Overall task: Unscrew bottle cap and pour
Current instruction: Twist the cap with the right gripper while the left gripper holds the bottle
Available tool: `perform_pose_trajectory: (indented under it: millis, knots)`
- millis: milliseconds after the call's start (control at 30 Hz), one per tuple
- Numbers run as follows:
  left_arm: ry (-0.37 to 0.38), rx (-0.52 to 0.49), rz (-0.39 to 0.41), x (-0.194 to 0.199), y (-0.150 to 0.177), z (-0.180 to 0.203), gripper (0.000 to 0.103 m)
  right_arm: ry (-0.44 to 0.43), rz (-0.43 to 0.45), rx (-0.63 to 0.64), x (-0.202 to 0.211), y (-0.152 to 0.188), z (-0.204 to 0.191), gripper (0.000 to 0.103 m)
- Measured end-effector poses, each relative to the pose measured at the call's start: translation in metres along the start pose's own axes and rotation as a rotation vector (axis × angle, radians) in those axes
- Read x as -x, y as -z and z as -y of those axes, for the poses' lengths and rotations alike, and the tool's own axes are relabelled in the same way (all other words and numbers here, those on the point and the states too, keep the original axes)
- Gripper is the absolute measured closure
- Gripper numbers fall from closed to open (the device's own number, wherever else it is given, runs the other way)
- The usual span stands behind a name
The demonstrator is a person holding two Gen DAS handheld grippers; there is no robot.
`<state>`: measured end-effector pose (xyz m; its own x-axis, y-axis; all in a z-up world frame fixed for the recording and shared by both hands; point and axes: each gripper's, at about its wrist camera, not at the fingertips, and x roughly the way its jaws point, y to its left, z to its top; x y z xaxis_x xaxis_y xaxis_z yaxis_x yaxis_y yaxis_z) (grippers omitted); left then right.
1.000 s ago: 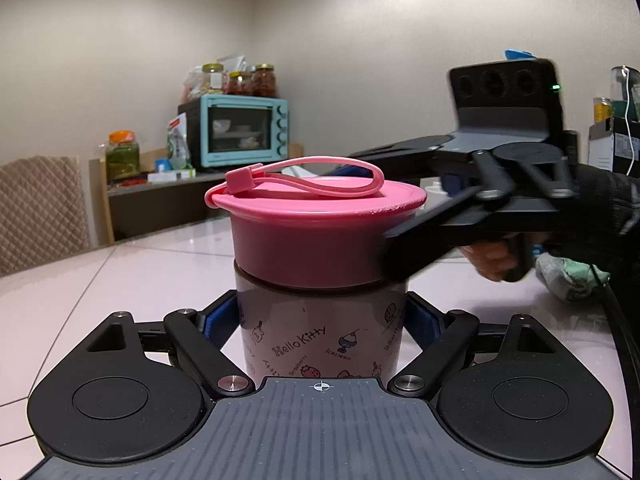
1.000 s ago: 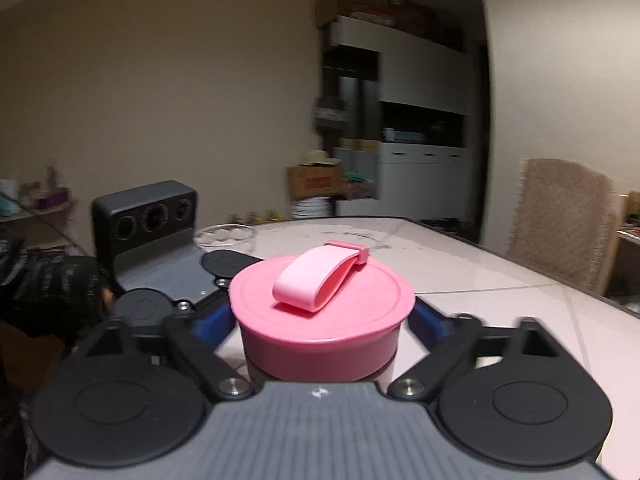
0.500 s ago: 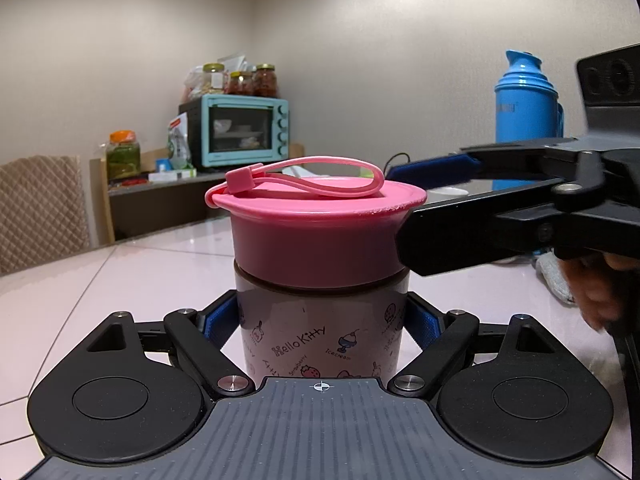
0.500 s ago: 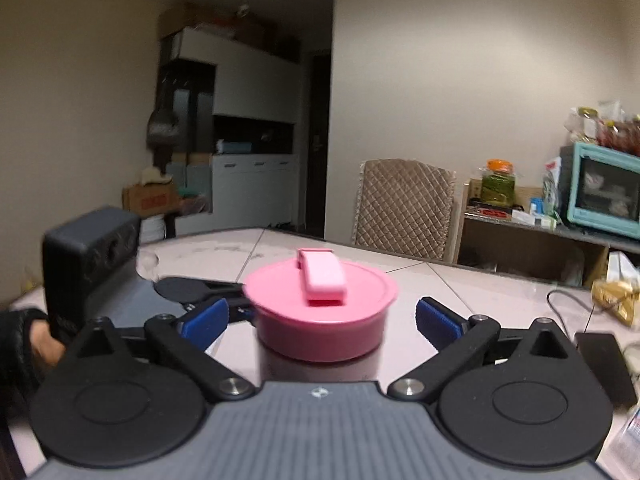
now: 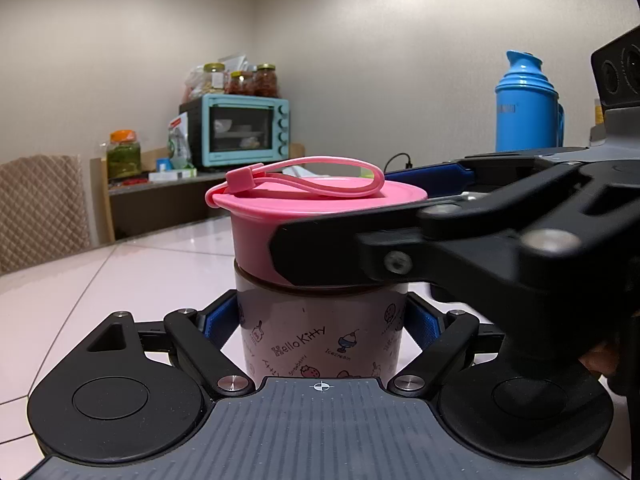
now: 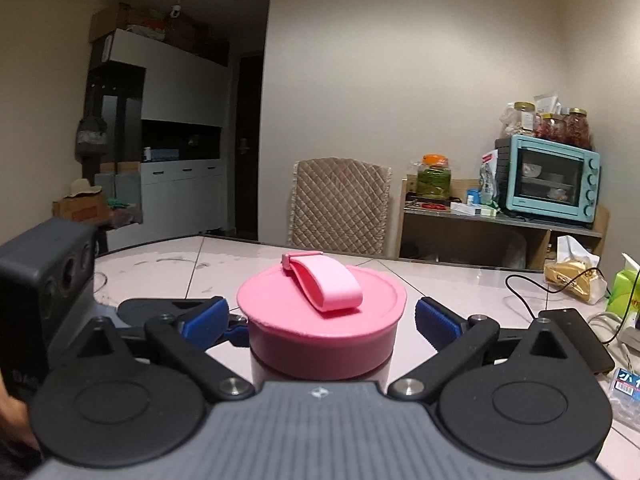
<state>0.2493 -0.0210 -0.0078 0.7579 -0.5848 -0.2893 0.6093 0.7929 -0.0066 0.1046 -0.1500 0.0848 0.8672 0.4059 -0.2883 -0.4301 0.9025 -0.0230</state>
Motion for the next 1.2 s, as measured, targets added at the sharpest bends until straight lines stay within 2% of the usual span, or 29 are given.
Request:
perform_pose_trajectory:
  millis: [133,300,367,500,700,900,1000,1200]
  knots:
    - [0.000,0.000,0.000,0.000,0.001,0.000,0.014,0.014,-0.008,-0.017,-0.006,0.000,-0.001,0.003]
    - [0.000,0.000,0.000,0.000,0.000,0.000,0.014,0.023,-0.014,-0.018,-0.010,0.001,-0.004,0.009]
    - [0.001,-0.001,0.000,0.000,0.000,0.000,0.014,0.027,-0.012,-0.014,-0.010,0.001,-0.004,0.015]
    - [0.001,-0.001,0.000,0.000,0.001,0.000,0.014,0.028,-0.012,-0.006,-0.009,0.001,-0.005,0.016]
    - [0.002,-0.001,0.000,0.000,0.001,0.000,0.014,-0.027,-0.007,0.000,-0.009,0.003,0.004,0.018]
    - [0.003,-0.003,0.000,-0.001,0.001,0.000,0.014,-0.222,-0.008,0.040,-0.011,0.002,0.035,0.018]
    - [0.003,-0.003,0.000,-0.001,0.001,0.000,0.014,-0.382,-0.005,0.084,-0.018,0.000,0.060,0.018]
    - [0.004,-0.001,0.000,-0.001,0.000,-0.001,0.014,-0.647,-0.014,0.163,-0.037,-0.008,0.095,0.018]
